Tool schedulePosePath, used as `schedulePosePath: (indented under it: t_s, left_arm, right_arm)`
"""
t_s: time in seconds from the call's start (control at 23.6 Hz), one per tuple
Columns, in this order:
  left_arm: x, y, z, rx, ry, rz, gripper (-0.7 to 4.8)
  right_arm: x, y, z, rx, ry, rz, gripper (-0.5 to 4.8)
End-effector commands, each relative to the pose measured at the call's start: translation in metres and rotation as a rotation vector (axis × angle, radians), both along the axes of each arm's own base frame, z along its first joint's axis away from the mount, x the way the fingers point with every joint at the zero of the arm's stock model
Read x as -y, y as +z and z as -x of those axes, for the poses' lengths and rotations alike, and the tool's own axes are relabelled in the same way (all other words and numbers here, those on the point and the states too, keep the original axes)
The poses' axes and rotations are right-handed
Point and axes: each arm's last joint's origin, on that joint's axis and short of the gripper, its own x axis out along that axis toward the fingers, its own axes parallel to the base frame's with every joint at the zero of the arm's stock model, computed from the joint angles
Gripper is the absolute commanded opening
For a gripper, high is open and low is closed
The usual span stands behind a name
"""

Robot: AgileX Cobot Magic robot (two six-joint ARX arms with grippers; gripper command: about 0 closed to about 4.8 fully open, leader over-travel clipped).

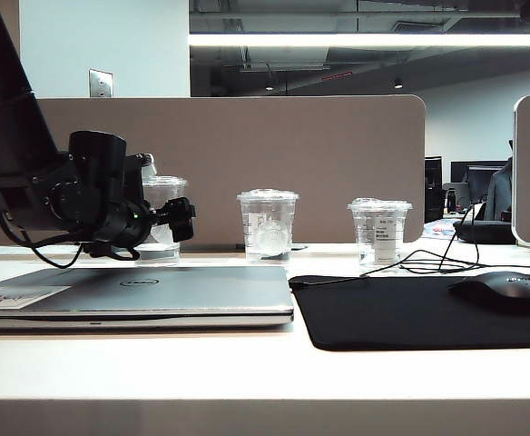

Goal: Pick up the coffee cup on the left and place it on the left side of the laptop.

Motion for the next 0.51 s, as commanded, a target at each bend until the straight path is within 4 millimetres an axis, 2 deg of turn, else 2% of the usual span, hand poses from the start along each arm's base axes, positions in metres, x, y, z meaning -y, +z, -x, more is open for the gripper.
schedulePosePath:
  t_s: [0.04,0.42,0.47,0.51]
  left_arm:
    - [0.0022,0.0037,-0.0034,0.019,-0.005,-0.003,4.79]
    - [0.0027,0.0001,-0.0058,0.017,-0.007,-0.036,4.79]
    - [0.0028,0.0002,-0.0058,0.018,-0.007,-0.036,4.66]
    - [0.0029,0.0002,-0.0058,0.018,-0.008,-0.036,4.28]
  right_arm:
    - [0.0,0.0049,0.0006,0.029,0.003,-0.013,-0.02]
    - [0.0001,0.0048,0.0007,0.028,0.003,-0.013,-0.02]
    - [0.0,0.0048,0.0007,0.027,0.003,-0.013,-0.02]
    - [0.0,0.0048,0.0007,0.027,0.003,-0.013,-0.02]
